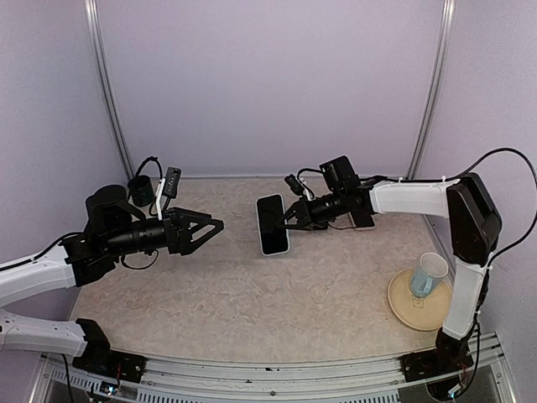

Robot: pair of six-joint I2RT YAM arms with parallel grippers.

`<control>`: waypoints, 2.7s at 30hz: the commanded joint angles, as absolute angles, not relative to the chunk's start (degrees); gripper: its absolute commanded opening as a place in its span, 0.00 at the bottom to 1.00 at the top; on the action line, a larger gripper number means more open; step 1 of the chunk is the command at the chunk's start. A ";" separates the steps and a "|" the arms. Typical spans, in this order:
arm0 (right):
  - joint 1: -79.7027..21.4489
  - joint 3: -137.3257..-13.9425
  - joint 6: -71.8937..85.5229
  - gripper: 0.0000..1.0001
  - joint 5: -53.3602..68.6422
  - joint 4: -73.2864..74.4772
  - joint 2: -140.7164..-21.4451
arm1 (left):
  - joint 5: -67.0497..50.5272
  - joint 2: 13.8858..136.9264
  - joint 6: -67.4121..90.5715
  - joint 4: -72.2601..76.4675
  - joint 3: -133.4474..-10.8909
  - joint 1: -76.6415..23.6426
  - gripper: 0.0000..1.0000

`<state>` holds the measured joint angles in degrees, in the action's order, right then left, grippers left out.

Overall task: Put the phone into the phone case
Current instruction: Place the phone with the phone case at the center of the board.

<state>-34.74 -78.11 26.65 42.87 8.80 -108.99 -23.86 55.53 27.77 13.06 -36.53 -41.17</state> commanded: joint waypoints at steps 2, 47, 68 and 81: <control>-33.20 -85.53 26.47 0.00 42.94 9.88 -114.36 | -23.23 54.12 27.40 12.66 -35.62 -40.87 0.99; -27.80 -127.72 31.40 0.00 44.60 19.06 -148.33 | -20.42 49.58 28.74 11.07 -33.93 -40.87 0.99; -26.82 -130.87 31.19 0.17 42.73 19.78 -152.34 | -19.26 50.49 28.61 11.43 -33.87 -40.87 0.99; -26.54 -132.31 31.64 0.23 42.71 19.55 -153.52 | -19.16 50.84 28.30 11.07 -34.31 -40.87 0.99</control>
<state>-27.18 -129.82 32.03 42.70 20.73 -152.57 -19.44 50.68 28.67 10.96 -34.39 -41.17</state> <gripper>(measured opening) 0.219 0.989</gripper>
